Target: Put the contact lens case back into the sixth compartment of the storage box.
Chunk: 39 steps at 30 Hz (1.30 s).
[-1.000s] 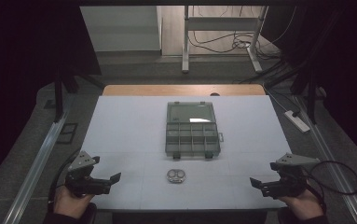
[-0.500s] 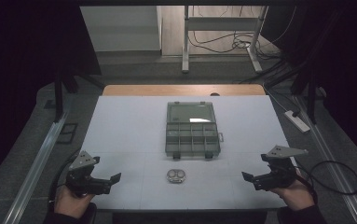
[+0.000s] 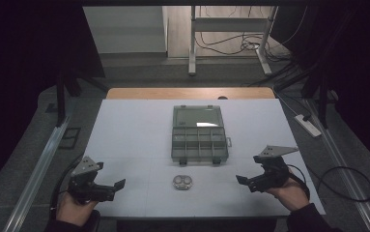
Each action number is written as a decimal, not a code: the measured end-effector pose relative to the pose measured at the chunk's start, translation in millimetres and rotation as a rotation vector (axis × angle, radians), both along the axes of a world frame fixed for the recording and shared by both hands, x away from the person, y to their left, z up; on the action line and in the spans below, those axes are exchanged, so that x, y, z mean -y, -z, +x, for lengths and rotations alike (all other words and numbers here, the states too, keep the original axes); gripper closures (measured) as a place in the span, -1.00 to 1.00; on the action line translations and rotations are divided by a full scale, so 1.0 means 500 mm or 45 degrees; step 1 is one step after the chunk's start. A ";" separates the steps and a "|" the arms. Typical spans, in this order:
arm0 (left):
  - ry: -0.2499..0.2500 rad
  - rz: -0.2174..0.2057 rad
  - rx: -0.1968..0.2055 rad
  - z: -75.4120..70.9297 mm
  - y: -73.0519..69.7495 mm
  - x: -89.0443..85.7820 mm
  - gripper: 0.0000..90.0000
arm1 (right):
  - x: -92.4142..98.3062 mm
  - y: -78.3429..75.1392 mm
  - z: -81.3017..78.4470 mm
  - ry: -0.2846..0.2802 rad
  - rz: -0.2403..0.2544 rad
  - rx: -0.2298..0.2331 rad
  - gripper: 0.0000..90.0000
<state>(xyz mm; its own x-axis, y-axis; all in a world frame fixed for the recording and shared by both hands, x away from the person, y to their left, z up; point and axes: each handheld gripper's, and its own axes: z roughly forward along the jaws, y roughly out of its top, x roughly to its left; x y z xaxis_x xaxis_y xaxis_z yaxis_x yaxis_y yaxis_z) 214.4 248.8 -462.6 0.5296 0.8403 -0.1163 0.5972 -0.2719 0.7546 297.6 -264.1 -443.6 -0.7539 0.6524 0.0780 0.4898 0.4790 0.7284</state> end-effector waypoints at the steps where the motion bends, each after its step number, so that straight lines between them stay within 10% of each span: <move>1: 0.000 0.000 0.000 0.000 0.000 0.000 -1.00 | -0.005 0.001 0.001 -0.013 -0.001 0.004 -1.00; 39: 0.006 -0.005 -0.006 0.001 0.001 -0.001 -1.00 | -0.159 0.040 0.026 -0.234 -0.127 -0.106 -1.00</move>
<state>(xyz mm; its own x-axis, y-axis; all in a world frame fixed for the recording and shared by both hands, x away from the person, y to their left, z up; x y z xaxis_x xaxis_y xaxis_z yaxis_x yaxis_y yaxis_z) 215.0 249.2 -463.0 0.5328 0.8373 -0.1224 0.5995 -0.2714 0.7529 310.6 -184.5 -463.5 -0.8544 0.5123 0.0868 0.4442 0.6334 0.6336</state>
